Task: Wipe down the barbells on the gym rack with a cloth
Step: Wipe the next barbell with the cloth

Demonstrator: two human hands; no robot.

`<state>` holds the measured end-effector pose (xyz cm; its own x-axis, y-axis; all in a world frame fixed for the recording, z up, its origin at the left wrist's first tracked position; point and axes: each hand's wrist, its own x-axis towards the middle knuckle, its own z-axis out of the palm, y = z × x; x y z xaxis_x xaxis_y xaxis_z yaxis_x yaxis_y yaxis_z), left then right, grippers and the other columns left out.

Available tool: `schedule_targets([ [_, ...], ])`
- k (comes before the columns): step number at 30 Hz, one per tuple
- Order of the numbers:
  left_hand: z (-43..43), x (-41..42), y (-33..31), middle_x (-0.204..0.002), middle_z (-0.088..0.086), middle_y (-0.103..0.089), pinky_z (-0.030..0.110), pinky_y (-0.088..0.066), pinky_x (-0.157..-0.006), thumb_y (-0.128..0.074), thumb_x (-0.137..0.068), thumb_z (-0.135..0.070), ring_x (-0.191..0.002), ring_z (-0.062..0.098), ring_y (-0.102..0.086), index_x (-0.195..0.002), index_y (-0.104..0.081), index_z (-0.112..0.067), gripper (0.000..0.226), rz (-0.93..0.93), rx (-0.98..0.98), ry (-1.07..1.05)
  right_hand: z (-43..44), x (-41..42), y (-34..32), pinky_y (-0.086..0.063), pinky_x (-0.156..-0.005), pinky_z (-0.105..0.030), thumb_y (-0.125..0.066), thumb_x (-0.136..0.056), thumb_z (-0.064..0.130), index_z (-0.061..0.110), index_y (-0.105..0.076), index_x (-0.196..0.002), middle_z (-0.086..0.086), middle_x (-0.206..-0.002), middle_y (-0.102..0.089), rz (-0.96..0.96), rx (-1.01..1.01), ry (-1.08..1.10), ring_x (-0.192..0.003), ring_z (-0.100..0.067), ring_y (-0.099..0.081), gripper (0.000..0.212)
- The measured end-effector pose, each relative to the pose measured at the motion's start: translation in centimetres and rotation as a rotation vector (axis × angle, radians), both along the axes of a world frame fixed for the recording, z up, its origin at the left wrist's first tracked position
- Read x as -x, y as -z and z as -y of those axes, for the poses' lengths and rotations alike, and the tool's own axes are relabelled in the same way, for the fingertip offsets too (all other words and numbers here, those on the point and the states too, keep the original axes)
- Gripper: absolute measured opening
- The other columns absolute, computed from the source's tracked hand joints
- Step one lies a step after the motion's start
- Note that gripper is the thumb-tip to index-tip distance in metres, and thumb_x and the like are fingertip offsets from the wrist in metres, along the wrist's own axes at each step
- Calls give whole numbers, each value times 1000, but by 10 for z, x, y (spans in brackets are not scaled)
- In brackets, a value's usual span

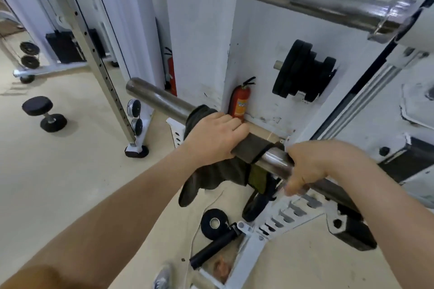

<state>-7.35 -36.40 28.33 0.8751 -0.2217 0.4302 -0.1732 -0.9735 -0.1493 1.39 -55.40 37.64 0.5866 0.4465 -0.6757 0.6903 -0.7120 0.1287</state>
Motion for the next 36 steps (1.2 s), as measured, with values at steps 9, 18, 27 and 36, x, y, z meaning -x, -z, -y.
schedule_targets([
  [9, -181, 28, -10, -92, -4, -66, 39, -49, -81, -70, -68, -43, -85, 23, -64, -105, -57, -24, 44, -149, 25, -142, -181, 59, 25, -33, -105, -49, -65, -75, 66, 20, -3, -153, 3, -159, -12, 130, -415, -57, -141, -24, -25, 109],
  [18, -269, 23, -38, -90, -10, -62, 26, -43, -64, -85, -59, -47, -83, 13, -58, -100, -58, -29, 52, -725, 523, -160, -261, 86, 41, -23, -108, -57, -70, -79, 46, 29, 2, -152, 5, -161, 4, 161, -668, -20, -145, -25, -12, 103],
  [27, -227, 17, -43, -62, 2, -49, 32, -37, -58, -24, -92, -67, -65, 24, -50, -60, -40, -21, 58, -494, 365, -234, -253, 72, 28, -44, -103, -30, -45, -84, -10, 16, -62, -116, 2, -121, -61, -91, -1486, 832, -117, -11, -56, 44],
  [36, -73, 4, -24, -72, 4, -65, 33, -36, -60, -43, -97, -47, -66, 27, -61, -80, -65, -16, 41, -227, 310, 102, -173, 54, -6, -51, -92, -28, -37, -84, -12, 19, -68, -105, 1, -108, -69, 75, -1620, 1175, -103, -12, -65, 49],
])
